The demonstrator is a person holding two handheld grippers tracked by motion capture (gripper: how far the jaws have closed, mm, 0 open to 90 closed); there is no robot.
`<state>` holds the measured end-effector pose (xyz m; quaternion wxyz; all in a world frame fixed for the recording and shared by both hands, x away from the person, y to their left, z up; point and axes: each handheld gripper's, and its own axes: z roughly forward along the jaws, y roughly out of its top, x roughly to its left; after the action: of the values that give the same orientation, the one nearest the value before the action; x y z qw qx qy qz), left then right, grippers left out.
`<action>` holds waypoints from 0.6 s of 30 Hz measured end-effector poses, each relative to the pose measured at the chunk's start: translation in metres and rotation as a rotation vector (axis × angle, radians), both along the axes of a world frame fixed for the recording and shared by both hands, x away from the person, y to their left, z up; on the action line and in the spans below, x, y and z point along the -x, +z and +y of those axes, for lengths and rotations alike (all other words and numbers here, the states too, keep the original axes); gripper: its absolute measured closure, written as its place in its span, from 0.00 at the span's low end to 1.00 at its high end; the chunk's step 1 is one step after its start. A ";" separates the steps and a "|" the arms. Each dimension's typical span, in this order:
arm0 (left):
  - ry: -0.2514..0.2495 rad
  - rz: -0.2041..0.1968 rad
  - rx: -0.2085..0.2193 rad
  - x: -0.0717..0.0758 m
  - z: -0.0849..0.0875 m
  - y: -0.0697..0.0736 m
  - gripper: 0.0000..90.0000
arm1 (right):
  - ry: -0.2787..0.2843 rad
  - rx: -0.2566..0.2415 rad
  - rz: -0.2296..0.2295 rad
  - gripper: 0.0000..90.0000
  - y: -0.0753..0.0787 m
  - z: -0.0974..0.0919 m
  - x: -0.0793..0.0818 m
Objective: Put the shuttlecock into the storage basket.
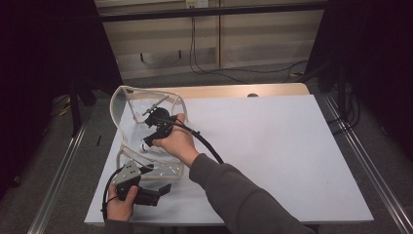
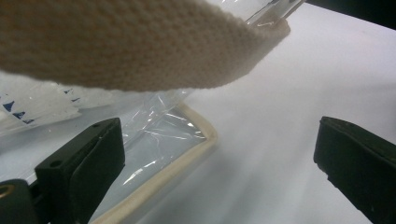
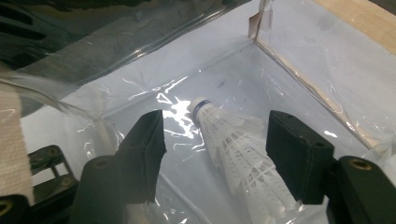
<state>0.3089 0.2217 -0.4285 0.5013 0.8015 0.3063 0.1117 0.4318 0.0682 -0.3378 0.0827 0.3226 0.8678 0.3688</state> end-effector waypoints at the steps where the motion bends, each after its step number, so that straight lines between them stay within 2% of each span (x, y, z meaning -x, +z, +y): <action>1: 0.001 0.003 -0.001 0.000 0.000 0.000 0.02 | 0.005 0.001 -0.003 0.40 0.001 -0.001 0.001; 10: -0.001 -0.002 0.004 0.001 -0.001 0.001 0.02 | 0.033 -0.001 -0.022 0.37 0.012 -0.008 0.009; 18: 0.000 -0.003 -0.005 0.001 -0.001 0.002 0.02 | 0.047 -0.038 -0.027 0.32 0.020 -0.023 0.017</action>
<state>0.3076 0.2204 -0.4268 0.4999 0.8025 0.3053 0.1135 0.4152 0.0456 -0.3181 0.0794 0.2985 0.8669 0.3913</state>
